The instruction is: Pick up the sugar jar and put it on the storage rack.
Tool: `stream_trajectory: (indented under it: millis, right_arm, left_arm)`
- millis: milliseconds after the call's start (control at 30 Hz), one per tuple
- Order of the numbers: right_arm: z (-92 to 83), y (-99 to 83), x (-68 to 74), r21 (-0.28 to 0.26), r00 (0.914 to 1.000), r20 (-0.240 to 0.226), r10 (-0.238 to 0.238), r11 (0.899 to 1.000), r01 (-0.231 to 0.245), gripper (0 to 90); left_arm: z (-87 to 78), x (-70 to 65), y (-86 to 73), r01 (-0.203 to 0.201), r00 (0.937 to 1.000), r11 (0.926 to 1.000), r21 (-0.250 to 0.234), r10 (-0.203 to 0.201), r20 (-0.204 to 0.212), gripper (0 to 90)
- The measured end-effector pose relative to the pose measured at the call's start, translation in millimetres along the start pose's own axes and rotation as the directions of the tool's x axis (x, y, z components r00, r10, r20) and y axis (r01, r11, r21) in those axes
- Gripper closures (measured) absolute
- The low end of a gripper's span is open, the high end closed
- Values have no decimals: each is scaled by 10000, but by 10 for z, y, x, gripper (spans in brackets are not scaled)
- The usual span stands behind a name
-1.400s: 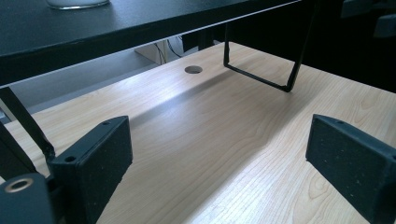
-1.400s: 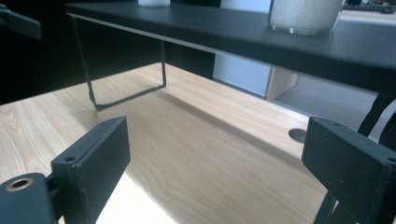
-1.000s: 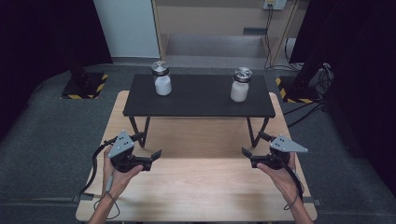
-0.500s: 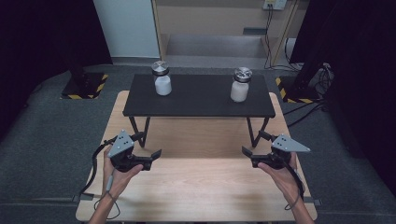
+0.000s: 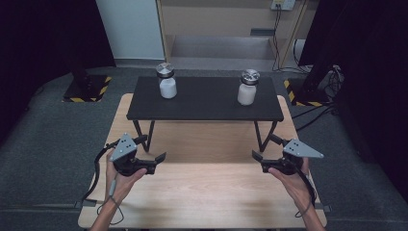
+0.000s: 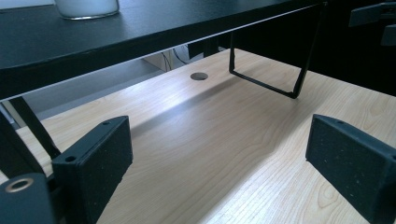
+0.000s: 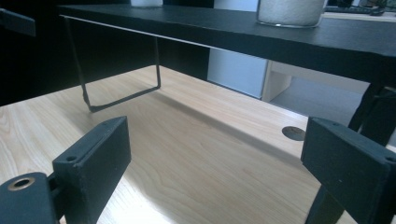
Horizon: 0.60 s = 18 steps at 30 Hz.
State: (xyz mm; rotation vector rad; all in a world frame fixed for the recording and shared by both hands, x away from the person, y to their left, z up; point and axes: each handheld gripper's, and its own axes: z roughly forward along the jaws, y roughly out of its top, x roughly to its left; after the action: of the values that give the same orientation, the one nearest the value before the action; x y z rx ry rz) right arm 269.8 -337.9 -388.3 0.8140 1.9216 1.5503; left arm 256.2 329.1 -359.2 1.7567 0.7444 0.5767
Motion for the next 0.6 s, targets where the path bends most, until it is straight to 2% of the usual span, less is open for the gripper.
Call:
stream_trajectory:
  millis: [600]
  right_arm:
    - [-4, -2, 5, -69, 10000, -8, -4, 10000, 4, 85]
  left_arm:
    - [13, -9, -9, -2, 10000, 10000, -12, 2, 57, 63]
